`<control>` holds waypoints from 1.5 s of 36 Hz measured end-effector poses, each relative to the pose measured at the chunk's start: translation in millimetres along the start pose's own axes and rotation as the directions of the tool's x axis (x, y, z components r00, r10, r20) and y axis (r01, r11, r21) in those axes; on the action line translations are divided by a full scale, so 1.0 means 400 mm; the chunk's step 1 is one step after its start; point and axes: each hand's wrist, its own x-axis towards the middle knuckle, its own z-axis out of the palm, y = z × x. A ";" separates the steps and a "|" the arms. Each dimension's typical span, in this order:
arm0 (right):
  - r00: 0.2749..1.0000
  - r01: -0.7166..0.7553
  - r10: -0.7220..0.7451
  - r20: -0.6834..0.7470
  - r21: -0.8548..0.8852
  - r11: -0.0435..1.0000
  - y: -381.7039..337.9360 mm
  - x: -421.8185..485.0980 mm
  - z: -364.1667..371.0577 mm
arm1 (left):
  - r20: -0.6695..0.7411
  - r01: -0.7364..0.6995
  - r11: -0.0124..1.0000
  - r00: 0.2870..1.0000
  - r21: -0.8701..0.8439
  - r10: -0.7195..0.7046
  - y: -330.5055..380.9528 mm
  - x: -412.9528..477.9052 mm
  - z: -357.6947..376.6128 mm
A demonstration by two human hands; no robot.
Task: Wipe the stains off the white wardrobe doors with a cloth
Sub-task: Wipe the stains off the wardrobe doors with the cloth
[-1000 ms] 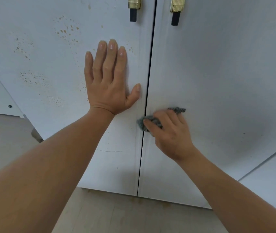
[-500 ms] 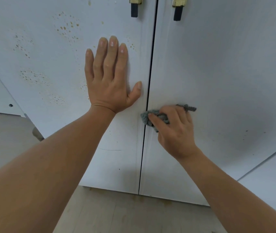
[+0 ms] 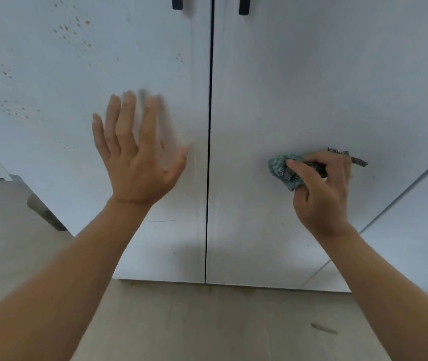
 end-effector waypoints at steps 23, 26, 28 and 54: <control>0.983 0.137 -0.140 0.116 0.033 0.990 -0.008 -0.233 0.173 | 0.345 0.244 0.967 0.915 -0.065 -0.208 0.129 -0.313 0.066; 0.997 0.073 -0.073 0.004 0.062 0.995 -0.027 -0.148 0.141 | 0.346 0.243 0.968 0.914 -0.055 -0.210 0.127 -0.307 0.066; 0.993 0.002 0.007 -0.117 0.079 0.997 -0.027 -0.083 0.119 | 0.360 0.255 0.965 0.907 -0.056 -0.219 0.131 -0.308 0.063; 0.977 -0.134 0.129 -0.168 -0.015 0.991 0.131 -0.190 0.060 | 0.409 0.317 0.936 0.883 -0.152 -0.232 0.143 -0.297 0.055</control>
